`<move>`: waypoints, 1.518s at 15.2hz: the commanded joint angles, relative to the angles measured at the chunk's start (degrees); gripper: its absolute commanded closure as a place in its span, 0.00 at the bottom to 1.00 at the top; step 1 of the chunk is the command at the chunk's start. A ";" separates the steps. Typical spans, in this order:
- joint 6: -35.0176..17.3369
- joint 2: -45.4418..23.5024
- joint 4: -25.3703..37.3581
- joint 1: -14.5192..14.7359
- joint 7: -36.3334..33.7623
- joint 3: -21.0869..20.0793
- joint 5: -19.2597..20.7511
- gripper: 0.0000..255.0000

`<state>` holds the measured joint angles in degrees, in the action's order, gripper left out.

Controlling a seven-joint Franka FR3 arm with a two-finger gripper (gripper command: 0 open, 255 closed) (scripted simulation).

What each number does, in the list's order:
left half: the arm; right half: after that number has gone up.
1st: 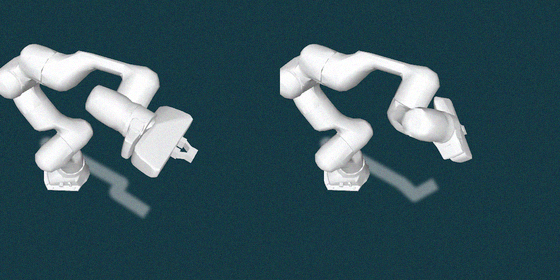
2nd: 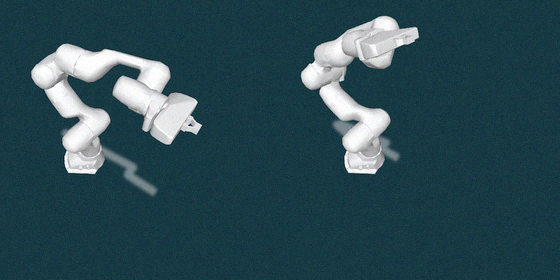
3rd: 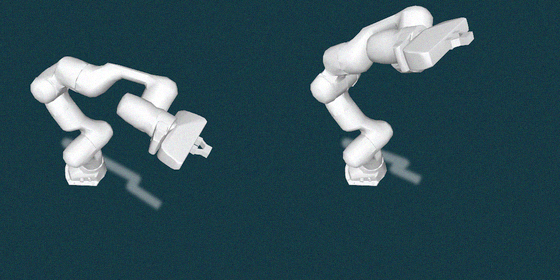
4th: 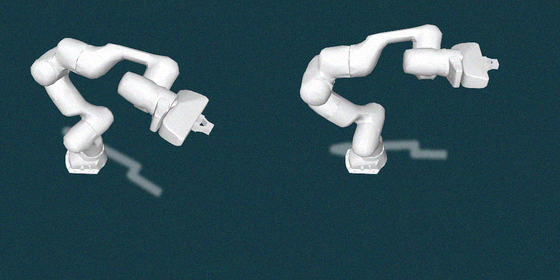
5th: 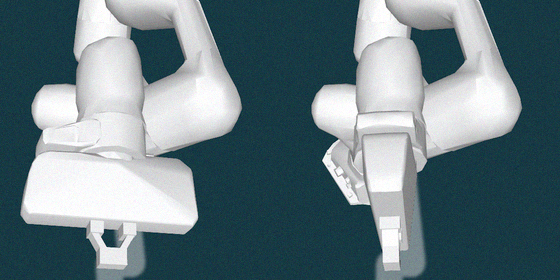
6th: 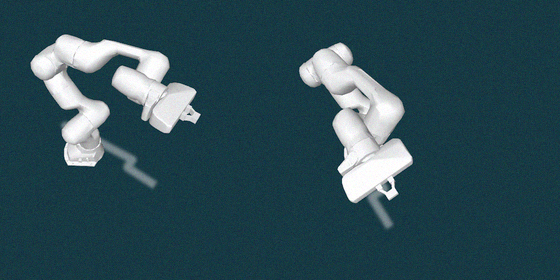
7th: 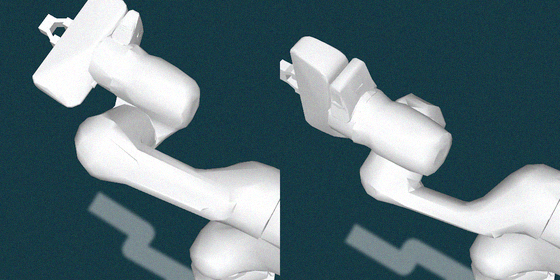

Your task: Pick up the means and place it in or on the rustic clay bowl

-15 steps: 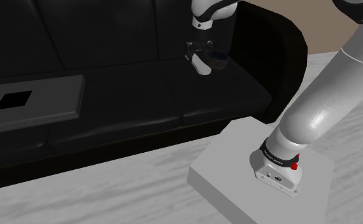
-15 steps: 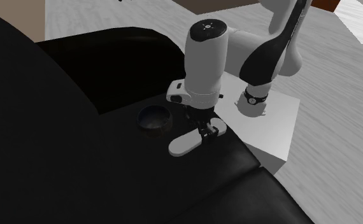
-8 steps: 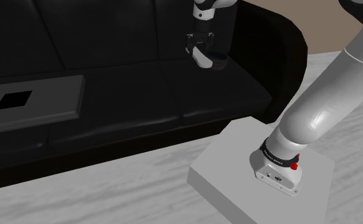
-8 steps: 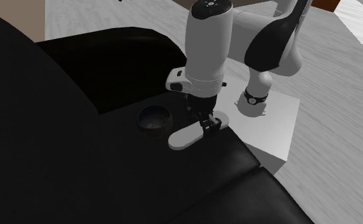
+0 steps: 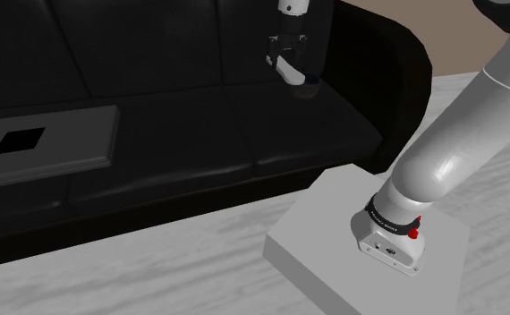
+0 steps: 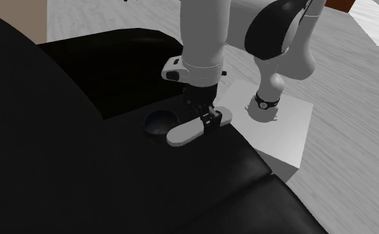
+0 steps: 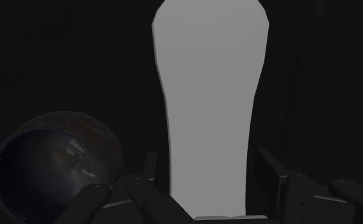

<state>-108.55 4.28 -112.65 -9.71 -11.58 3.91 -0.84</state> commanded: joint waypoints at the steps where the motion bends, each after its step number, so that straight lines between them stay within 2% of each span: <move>1: 0.55 -0.68 1.20 -1.17 2.54 1.36 0.03 1.00; 12: 3.75 -9.53 12.83 -8.23 16.92 8.37 -1.46 1.00; 23: -4.41 -10.82 5.92 -8.25 17.32 8.30 -1.86 1.00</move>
<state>-112.26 -6.37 -106.25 -18.01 5.80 12.27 -2.64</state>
